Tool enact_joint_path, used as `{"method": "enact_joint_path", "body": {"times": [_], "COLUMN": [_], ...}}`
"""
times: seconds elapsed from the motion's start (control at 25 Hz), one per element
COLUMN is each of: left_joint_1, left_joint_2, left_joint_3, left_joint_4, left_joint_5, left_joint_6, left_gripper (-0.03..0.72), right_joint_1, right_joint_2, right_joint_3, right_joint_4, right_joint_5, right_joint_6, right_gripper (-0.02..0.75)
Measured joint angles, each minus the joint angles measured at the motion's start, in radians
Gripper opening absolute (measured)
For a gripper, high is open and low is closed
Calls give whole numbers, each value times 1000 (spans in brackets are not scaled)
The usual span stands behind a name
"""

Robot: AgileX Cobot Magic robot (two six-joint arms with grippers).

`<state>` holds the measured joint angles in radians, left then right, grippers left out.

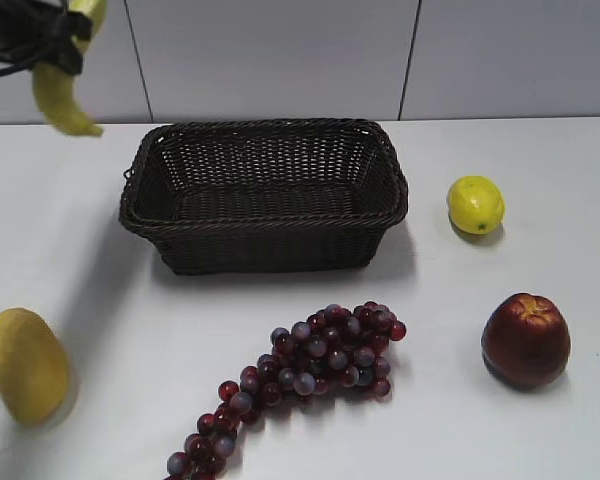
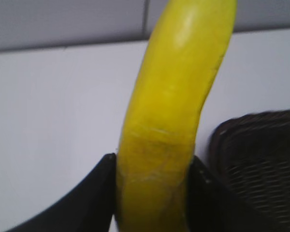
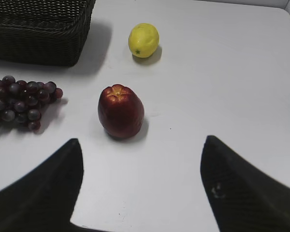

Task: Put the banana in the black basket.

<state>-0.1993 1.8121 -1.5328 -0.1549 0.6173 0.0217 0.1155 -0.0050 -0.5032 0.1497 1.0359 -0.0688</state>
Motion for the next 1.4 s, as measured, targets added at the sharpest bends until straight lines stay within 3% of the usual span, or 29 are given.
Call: {"method": "enact_joint_path", "body": {"times": [0.04, 0.08, 0.24, 0.48, 0.72, 0.8, 0.92, 1.08, 1.28, 1.4], "left_joint_1": [-74, -74, -194, -260, -262, -262, -262, -249, -174, -81], "left_joint_2": [-1, -1, 20, 126, 223, 223, 204, 148, 74, 43], "left_joint_3": [-17, -17, -17, -17, -17, -17, -17, -18, -49, -52], "left_joint_4": [-2, -2, 8, 9, -1, 2, 10, 27, 35, 50], "left_joint_5": [-68, -68, -185, -243, -194, -189, -184, -132, 62, 208], "left_joint_6": [1, 1, 3, 3, 3, 3, 3, 3, 3, 3], "left_gripper": [411, 411, 411, 411, 411, 462, 619, 636, 631, 620], "right_joint_1": [0, 0, 0, 0, 0, 0, 0, 0, 0, 0], "right_joint_2": [0, 0, 0, 0, 0, 0, 0, 0, 0, 0], "right_joint_3": [0, 0, 0, 0, 0, 0, 0, 0, 0, 0], "right_joint_4": [0, 0, 0, 0, 0, 0, 0, 0, 0, 0], "right_joint_5": [0, 0, 0, 0, 0, 0, 0, 0, 0, 0], "right_joint_6": [0, 0, 0, 0, 0, 0, 0, 0, 0, 0], "right_gripper": [573, 573, 573, 573, 573, 573, 573, 573, 573, 573]}}
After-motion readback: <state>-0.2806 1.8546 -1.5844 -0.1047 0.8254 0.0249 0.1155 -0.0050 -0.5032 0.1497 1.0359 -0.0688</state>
